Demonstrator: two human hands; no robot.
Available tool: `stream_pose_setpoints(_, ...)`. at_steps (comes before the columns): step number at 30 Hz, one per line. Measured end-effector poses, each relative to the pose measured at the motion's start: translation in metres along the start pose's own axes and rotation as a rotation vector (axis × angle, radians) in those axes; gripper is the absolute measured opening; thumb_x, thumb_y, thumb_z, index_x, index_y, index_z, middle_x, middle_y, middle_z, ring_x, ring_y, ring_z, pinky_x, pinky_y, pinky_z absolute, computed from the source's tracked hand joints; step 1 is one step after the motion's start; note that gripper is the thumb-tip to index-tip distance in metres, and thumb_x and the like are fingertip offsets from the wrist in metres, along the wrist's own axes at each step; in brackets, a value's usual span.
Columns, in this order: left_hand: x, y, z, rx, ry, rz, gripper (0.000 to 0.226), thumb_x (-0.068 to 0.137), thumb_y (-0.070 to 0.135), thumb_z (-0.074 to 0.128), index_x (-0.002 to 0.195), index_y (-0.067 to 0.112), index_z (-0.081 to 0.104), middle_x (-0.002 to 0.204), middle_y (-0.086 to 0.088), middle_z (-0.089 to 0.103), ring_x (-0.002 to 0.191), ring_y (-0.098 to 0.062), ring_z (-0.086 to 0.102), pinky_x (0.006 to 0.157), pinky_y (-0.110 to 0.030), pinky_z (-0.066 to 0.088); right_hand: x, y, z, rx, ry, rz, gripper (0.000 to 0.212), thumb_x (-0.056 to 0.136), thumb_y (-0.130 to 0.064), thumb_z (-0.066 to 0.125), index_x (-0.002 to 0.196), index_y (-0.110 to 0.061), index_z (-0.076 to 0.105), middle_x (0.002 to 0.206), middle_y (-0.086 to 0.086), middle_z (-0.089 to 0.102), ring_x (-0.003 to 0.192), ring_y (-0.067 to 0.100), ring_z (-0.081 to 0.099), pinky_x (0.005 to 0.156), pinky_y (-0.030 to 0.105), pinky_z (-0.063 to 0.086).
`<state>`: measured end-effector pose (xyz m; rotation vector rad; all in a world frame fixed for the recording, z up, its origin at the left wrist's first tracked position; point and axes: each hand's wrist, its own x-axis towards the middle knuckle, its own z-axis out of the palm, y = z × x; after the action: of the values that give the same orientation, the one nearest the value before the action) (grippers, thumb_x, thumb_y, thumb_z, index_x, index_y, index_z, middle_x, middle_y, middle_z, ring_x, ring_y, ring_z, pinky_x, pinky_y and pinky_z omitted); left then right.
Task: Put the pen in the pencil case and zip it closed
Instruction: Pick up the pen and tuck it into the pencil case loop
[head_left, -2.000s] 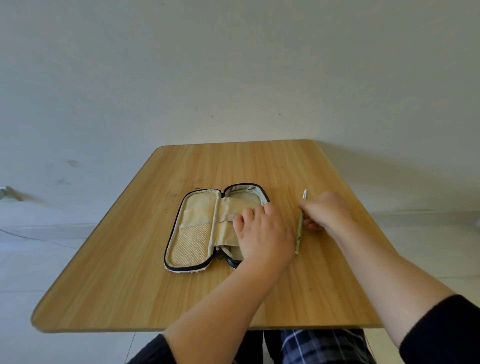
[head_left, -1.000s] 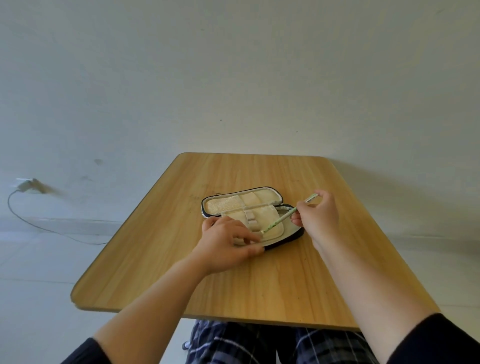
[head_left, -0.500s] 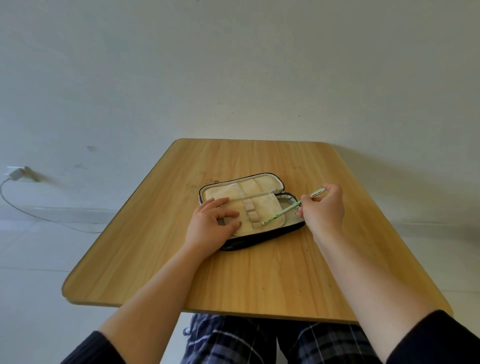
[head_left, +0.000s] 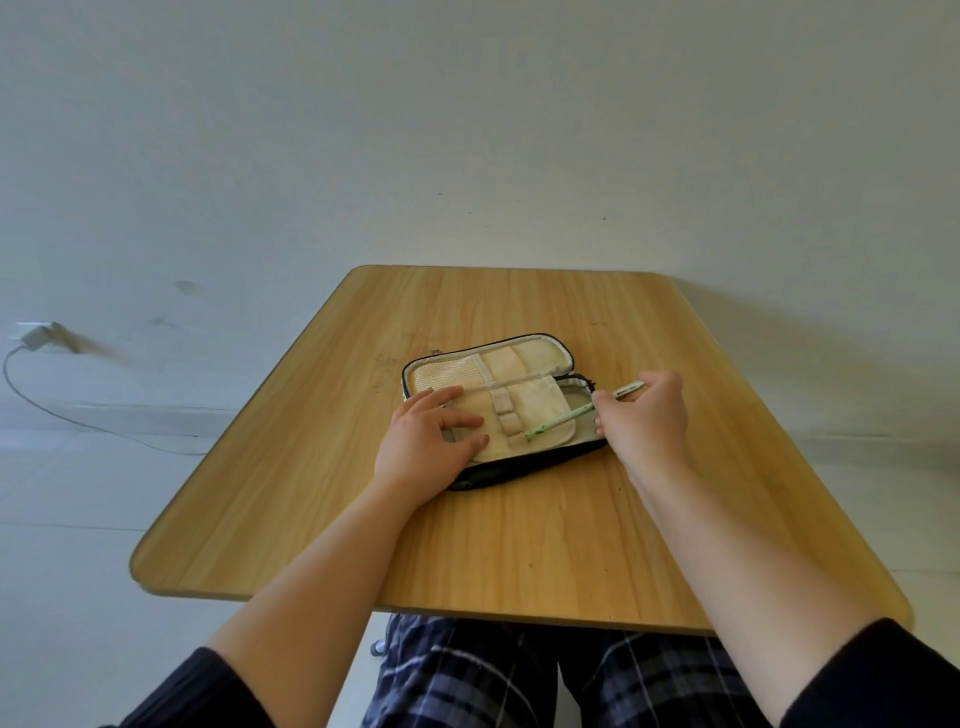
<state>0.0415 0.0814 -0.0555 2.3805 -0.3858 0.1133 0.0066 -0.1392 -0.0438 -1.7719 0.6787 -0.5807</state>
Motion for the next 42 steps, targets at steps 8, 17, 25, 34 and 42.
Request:
stream_pose_setpoints(8,0.000,0.000,0.000,0.009,-0.003,0.000,0.026,0.078,0.042,0.068,0.103,0.037,0.069,0.138,0.023,0.045,0.135,-0.010,0.025,0.098,-0.023,0.018,-0.007,-0.003,0.001,-0.056,-0.039,-0.015,0.054,0.074,-0.020,0.073,0.119,-0.013,0.044,0.101,0.008,0.061,0.076,0.022,0.065,0.052,0.026,0.047)
stream_pose_setpoints(17,-0.001,-0.001,0.000,-0.004,-0.002,-0.003,0.024,0.079,0.043,0.067,0.102,0.039,0.069,0.138,0.024,0.045,0.135,-0.009,0.025,0.101,-0.025,0.020,-0.009,-0.006,0.003,-0.148,-0.042,-0.033,0.058,0.073,-0.024,0.076,0.121,-0.009,0.047,0.096,-0.002,0.050,0.065,-0.001,0.045,0.048,0.018,0.033)
stream_pose_setpoints(25,-0.002,0.000,0.001,-0.016,0.001,-0.003,0.019,0.085,0.043,0.059,0.102,0.040,0.069,0.138,0.024,0.045,0.135,-0.008,0.025,0.101,-0.027,0.022,-0.013,-0.010,0.001,-0.213,-0.069,-0.049,0.059,0.072,-0.027,0.077,0.121,-0.008,0.049,0.097,-0.003,0.048,0.067,0.004,0.044,0.048,0.016,0.030)
stream_pose_setpoints(34,-0.001,0.000,0.002,-0.052,0.004,-0.019,0.025,0.091,0.045,0.050,0.103,0.037,0.070,0.136,0.026,0.045,0.134,-0.008,0.026,0.098,-0.023,0.020,-0.019,-0.016,0.001,-0.236,-0.104,-0.054,0.060,0.074,-0.028,0.076,0.122,-0.006,0.048,0.106,0.003,0.054,0.081,0.013,0.047,0.050,0.016,0.031)
stream_pose_setpoints(42,-0.002,0.001,0.001,-0.068,-0.006,-0.025,0.027,0.094,0.044,0.045,0.100,0.038,0.070,0.137,0.024,0.046,0.135,-0.007,0.024,0.097,-0.022,0.019,-0.023,-0.020,0.001,-0.275,-0.112,-0.054,0.061,0.073,-0.031,0.077,0.121,-0.006,0.049,0.101,0.002,0.053,0.083,0.014,0.048,0.065,0.026,0.039)
